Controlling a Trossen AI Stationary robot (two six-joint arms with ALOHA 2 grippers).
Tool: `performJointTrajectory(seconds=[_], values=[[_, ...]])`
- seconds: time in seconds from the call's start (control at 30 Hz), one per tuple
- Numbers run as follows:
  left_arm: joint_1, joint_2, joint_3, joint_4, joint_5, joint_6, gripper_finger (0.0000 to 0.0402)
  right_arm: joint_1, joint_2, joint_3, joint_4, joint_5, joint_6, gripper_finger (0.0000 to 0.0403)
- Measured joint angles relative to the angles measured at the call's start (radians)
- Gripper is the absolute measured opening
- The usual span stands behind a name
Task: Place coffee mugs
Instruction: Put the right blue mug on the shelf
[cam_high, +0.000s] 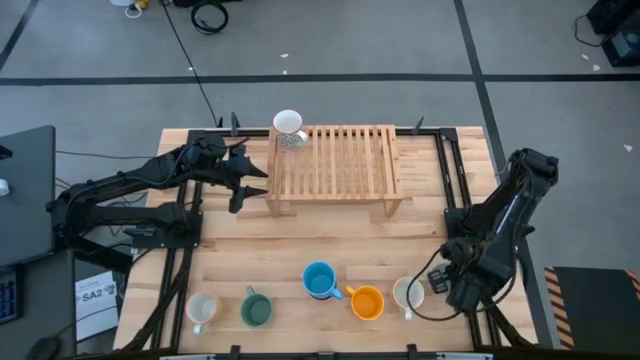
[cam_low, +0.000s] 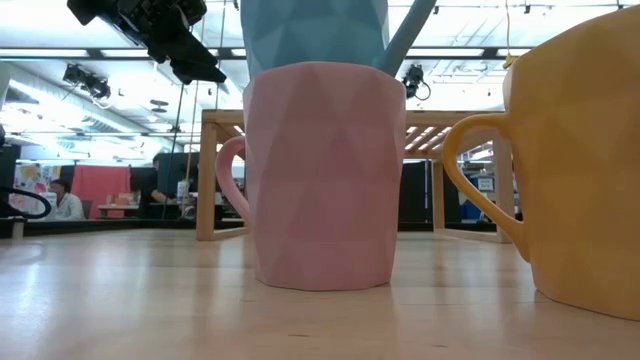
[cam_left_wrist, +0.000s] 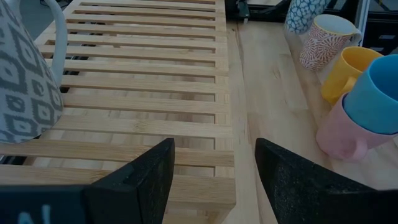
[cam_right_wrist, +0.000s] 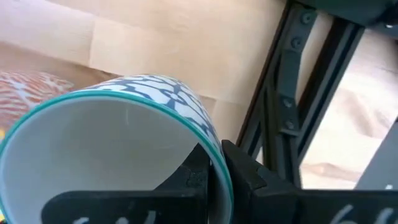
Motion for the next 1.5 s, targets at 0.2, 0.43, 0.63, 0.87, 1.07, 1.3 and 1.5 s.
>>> performJointTrajectory(seconds=[0.2,0.43,0.63,0.87,1.07,1.3,1.5], values=[[0.000,0.000,0.000,0.000,0.000,0.000,0.0231,-0.055,-0.147,0.000,-0.087,0.068,-0.006,0.0032],[0.000,0.000,0.000,0.000,0.000,0.000,0.0231,-0.175,-0.320,0.002,-0.100,0.194,-0.103,0.0032],[0.000,0.000,0.000,0.000,0.000,0.000,0.0231,-0.338,-0.396,0.017,-0.092,0.263,-0.279,0.0032],[0.000,0.000,0.000,0.000,0.000,0.000,0.0231,-0.569,-0.367,0.168,-0.088,0.309,-0.609,0.0032],[0.000,0.000,0.000,0.000,0.000,0.000,0.0231,-0.787,-0.287,0.354,-0.088,0.348,-0.932,0.0032],[0.000,0.000,0.000,0.000,0.000,0.000,0.0231,-1.059,-0.127,0.577,-0.083,0.288,-1.324,0.0032],[0.000,0.000,0.000,0.000,0.000,0.000,0.0231,-1.277,0.047,0.784,-0.071,0.175,-1.615,0.0032]])
